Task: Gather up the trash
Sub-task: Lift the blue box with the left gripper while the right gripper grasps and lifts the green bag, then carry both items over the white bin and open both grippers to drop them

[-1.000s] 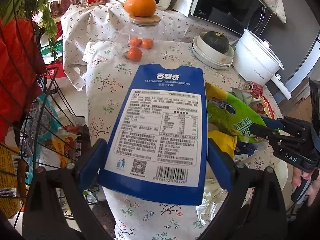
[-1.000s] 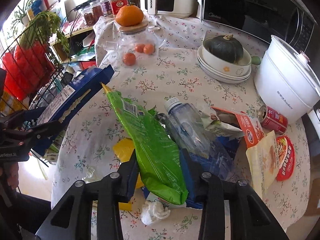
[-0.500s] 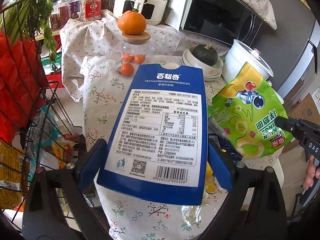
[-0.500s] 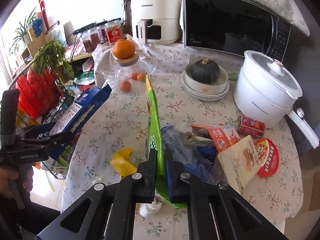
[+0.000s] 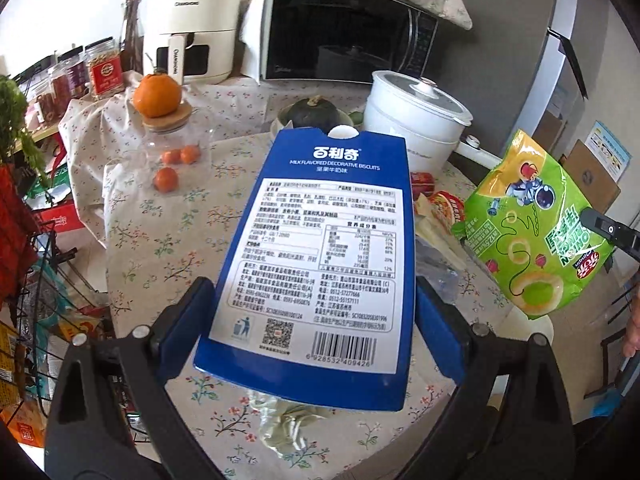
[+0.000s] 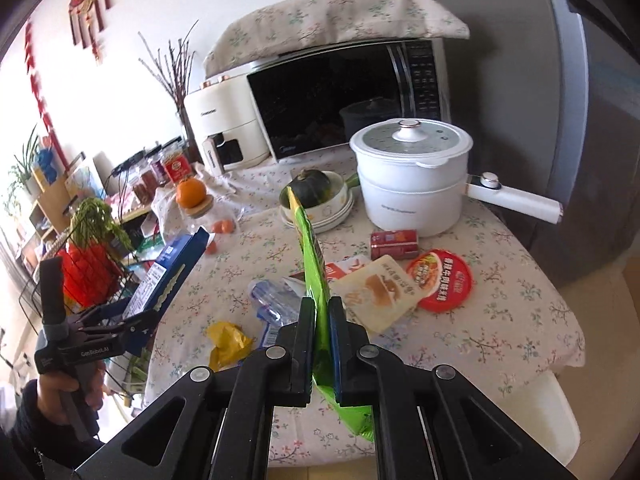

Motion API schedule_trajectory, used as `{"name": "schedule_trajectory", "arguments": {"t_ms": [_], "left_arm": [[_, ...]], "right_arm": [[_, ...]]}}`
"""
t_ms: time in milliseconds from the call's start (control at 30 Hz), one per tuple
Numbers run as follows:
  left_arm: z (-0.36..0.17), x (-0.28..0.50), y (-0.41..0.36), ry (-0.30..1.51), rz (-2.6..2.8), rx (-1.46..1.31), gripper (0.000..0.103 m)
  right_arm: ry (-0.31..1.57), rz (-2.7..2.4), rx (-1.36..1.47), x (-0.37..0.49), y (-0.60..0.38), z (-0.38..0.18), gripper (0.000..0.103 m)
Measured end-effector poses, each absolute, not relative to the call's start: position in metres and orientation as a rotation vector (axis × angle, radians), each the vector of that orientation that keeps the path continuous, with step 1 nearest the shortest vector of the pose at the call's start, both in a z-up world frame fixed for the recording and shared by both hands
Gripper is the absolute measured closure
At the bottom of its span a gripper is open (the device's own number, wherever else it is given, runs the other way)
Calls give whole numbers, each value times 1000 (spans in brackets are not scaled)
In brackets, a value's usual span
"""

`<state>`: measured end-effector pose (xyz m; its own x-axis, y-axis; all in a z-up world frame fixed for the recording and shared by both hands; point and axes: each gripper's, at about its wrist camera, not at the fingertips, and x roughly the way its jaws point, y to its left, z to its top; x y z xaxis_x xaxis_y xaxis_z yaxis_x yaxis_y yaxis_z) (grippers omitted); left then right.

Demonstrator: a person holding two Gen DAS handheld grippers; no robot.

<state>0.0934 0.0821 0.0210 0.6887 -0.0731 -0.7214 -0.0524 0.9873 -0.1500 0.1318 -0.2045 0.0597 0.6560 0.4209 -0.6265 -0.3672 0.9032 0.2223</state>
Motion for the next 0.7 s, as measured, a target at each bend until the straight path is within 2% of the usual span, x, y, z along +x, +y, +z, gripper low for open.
{"name": "schedule_trajectory", "arguments": {"t_ms": [133,433,700], "left_arm": [[22,97,49,809,-69,-126,7],[15,102,-36,835,-232,-26,7],[-11,96,-119,888,-358,118,7]], "right_arm": [[749,411,207,129,-253,51,96],[746,176,159,109,-338,48,96],[917,-43,209,107,-424,-9,96]]}}
